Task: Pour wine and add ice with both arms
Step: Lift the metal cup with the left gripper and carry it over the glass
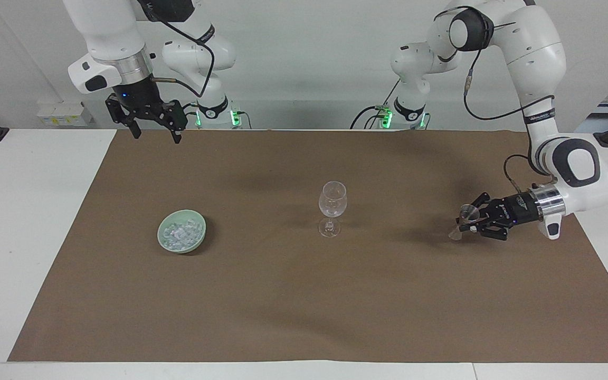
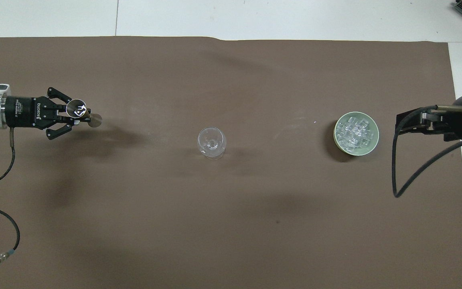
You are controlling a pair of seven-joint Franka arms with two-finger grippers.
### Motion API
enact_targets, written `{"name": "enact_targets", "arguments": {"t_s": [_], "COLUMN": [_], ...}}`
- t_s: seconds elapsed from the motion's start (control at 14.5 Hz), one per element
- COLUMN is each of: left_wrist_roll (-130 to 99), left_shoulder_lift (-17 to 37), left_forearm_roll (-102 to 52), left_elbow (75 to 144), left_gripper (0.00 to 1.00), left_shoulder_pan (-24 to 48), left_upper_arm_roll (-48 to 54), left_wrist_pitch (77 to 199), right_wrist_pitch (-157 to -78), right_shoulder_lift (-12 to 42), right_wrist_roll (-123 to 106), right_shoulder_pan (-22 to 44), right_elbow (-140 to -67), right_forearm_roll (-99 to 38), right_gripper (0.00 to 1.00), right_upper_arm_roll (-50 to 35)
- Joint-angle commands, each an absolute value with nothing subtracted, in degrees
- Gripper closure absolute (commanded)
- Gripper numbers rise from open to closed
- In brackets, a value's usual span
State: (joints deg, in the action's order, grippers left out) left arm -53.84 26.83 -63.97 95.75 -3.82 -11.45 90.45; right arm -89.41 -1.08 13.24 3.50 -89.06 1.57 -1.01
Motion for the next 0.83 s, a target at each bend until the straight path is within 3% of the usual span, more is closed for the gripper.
{"name": "enact_targets", "arguments": {"t_s": [0.0,0.76], "left_wrist_roll": [-58.9,-70.2], "left_shoulder_lift": [24.4,20.7], "left_forearm_roll": [-61.9,-59.9], "left_elbow": [95.6,94.6], "left_gripper": [1.00,1.00], "left_shoulder_pan": [-1.6,1.4], "left_upper_arm_roll": [-11.3,-2.6], "left_wrist_pitch": [91.8,99.0], "right_wrist_pitch": [-89.1,-89.1], "right_shoulder_lift": [-1.3,-1.3], "right_wrist_roll": [11.7,11.7], "right_shoulder_pan": [2.7,2.7], "right_elbow": [-89.4,-89.4], "right_forearm_roll": [0.4,0.4], "right_gripper": [0.00,0.00], "right_upper_arm_roll": [-1.1,-1.1]}}
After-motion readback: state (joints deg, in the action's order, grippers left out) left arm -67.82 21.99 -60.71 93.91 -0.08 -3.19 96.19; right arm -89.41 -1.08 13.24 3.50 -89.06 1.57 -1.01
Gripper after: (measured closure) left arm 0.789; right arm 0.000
